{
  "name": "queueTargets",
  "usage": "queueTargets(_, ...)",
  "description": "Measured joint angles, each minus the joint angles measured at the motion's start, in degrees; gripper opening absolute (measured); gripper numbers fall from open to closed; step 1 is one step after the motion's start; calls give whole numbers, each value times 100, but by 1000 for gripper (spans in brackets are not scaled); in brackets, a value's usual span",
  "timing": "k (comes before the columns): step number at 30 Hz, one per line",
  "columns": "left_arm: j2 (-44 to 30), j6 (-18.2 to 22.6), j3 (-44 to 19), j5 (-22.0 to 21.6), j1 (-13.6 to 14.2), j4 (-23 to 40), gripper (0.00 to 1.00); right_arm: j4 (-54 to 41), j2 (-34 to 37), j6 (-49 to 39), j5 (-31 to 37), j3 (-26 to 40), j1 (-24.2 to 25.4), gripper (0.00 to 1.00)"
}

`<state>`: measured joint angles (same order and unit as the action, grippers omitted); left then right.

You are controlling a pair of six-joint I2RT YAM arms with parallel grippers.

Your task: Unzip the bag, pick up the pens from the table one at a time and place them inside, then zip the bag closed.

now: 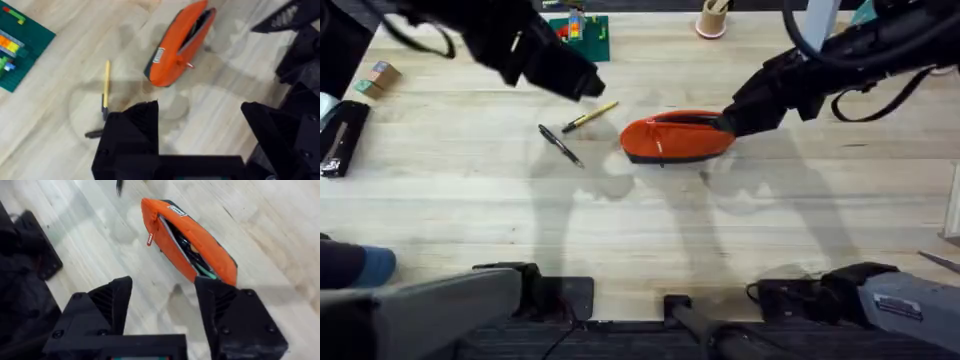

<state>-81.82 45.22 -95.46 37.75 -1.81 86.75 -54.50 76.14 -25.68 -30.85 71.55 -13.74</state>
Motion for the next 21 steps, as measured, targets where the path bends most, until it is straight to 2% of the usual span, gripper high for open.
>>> queueTargets(5, 463, -113, 0, -95, 23, 489, 996, 0, 0, -706, 2, 4, 0, 605)
queueTargets(8, 707, -131, 0, -135, 23, 651, 995, 0, 0, -1148, 2, 8, 0, 419)
queueTargets(10, 836, -135, 0, -141, 23, 686, 994, 0, 0, -1384, 4, 9, 4, 345)
queueTargets(12, 914, -143, 0, -141, 23, 694, 995, -2, 0, -1539, 0, 9, 4, 120)
queueTargets(13, 932, -152, -2, -139, 23, 696, 995, -14, 0, -1586, 4, 9, 7, 52)
queueTargets(17, 939, -154, 0, -139, 23, 694, 995, -25, 0, -1827, 10, 9, 53, 28)
queueTargets(21, 939, -154, -2, -139, 23, 694, 995, -38, 34, -2222, 290, 16, 92, 28)
